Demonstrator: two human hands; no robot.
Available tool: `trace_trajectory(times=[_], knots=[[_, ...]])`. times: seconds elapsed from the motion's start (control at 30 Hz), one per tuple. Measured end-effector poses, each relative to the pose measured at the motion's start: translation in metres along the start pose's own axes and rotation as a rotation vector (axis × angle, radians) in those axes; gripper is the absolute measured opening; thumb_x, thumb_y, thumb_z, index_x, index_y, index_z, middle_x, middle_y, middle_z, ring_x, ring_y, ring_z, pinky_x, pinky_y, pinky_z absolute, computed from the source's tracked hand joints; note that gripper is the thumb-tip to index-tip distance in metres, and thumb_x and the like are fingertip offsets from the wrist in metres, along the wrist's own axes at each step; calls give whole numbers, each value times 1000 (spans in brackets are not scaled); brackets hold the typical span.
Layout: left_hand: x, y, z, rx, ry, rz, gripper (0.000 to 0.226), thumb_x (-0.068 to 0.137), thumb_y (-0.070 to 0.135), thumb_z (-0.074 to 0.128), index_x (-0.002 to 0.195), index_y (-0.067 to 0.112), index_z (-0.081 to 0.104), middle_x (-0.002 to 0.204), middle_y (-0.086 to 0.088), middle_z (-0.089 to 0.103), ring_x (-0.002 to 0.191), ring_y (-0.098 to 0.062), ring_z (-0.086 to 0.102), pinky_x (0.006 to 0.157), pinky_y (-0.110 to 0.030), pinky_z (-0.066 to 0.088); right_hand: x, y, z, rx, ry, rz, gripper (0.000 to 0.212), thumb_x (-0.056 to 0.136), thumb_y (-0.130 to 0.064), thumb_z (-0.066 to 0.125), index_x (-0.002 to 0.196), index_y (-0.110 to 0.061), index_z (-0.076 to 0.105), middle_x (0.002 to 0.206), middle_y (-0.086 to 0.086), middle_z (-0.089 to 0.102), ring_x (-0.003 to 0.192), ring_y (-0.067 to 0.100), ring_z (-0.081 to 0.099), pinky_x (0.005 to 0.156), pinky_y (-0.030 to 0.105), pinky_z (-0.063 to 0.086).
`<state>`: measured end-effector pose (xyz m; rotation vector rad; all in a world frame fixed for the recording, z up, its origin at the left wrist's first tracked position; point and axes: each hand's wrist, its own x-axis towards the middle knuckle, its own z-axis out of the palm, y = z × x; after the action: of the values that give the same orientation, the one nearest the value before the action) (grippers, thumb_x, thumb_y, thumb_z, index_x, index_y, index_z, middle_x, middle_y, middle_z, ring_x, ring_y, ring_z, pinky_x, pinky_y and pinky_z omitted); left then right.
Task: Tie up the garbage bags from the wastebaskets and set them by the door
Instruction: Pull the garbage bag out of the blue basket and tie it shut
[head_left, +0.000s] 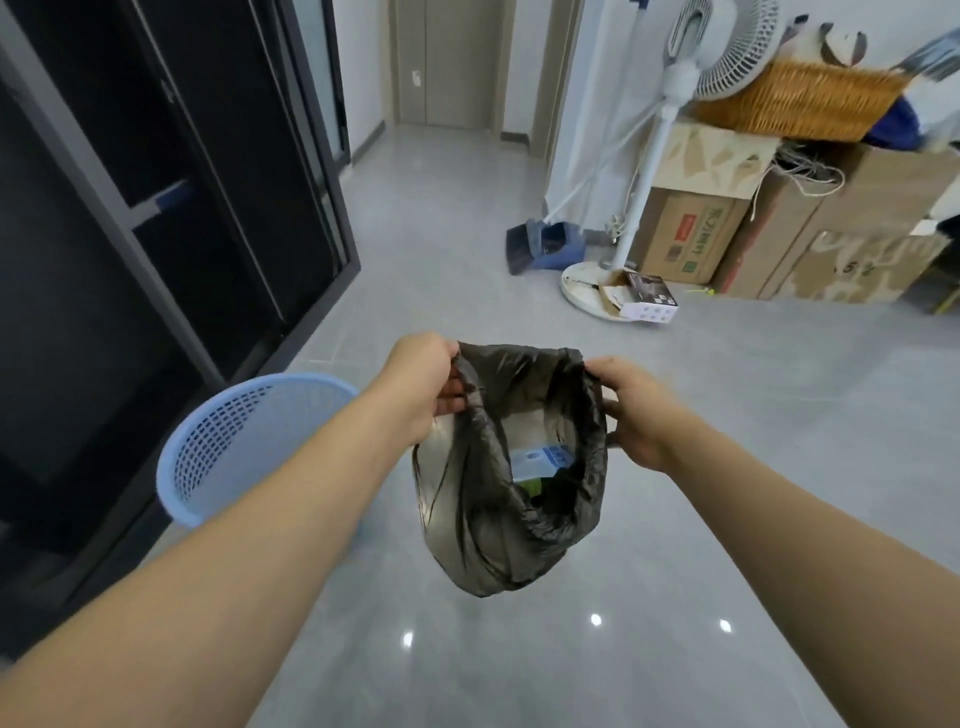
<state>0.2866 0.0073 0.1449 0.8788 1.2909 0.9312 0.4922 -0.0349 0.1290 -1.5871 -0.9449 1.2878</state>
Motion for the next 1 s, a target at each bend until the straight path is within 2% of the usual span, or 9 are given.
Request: trace_trajectory(times=[0.1,0.2,0.33,0.43,0.57,0.7,0.83,0.93,1.0], knots=[[10,-48,16,63,29,-54,29,95,6,37,73,11,55,64,-6,54,38,-12,53,35,-18,45,4,47,-27,11,19,81,14,91,-26,50,100,-20,59,95,-1,59,90,23,55,77,42,47],[20,-94,19,189,79,-102,22,92,4,39,76,9,52,65,-10,52,54,-24,53,45,-23,46,6,85,-49,11,36,175,9,87,-20,51,94,-19,57,93,3,57,91,22,56,84,45,48],[21,-135,21,356,52,-55,18,91,7,45,74,11,49,75,-13,52,69,-23,49,63,-34,43,11,119,-74,-56,77,271,19,91,-18,48,98,-10,64,102,-1,62,101,16,58,96,53,42],[16,-147,22,367,1,-6,14,90,9,58,76,11,61,75,-4,59,70,-17,53,64,-25,43,16,132,-80,-138,93,295,27,90,-24,53,109,-9,66,120,2,61,116,19,54,96,49,42],[13,-161,15,310,59,29,12,87,9,64,77,13,70,81,4,67,79,-6,58,68,-15,41,23,147,-81,-200,108,347,28,93,-28,52,109,-7,61,126,6,57,122,24,49,102,50,41],[21,-191,0,204,184,-139,15,92,9,54,102,17,62,103,1,60,102,-15,52,95,-34,43,27,167,-84,-191,120,473,34,93,-24,57,121,-6,54,141,11,47,133,32,40,107,55,37],[25,-219,1,149,176,-420,18,99,14,36,106,25,49,103,-2,51,94,-23,49,88,-38,42,31,183,-84,-118,56,614,55,95,-24,57,143,-8,37,148,19,37,135,38,38,104,63,36],[30,-234,3,129,133,-525,23,99,25,39,114,15,52,115,-6,59,101,-26,55,87,-38,44,37,190,-83,-81,5,662,49,93,-31,57,136,-15,42,141,19,45,129,36,44,105,63,34],[33,-239,6,159,65,-572,31,98,31,38,112,12,57,113,-9,64,101,-28,58,91,-40,45,39,193,-82,-77,-41,690,29,92,-34,56,114,-16,51,126,14,58,118,31,55,106,62,32]])
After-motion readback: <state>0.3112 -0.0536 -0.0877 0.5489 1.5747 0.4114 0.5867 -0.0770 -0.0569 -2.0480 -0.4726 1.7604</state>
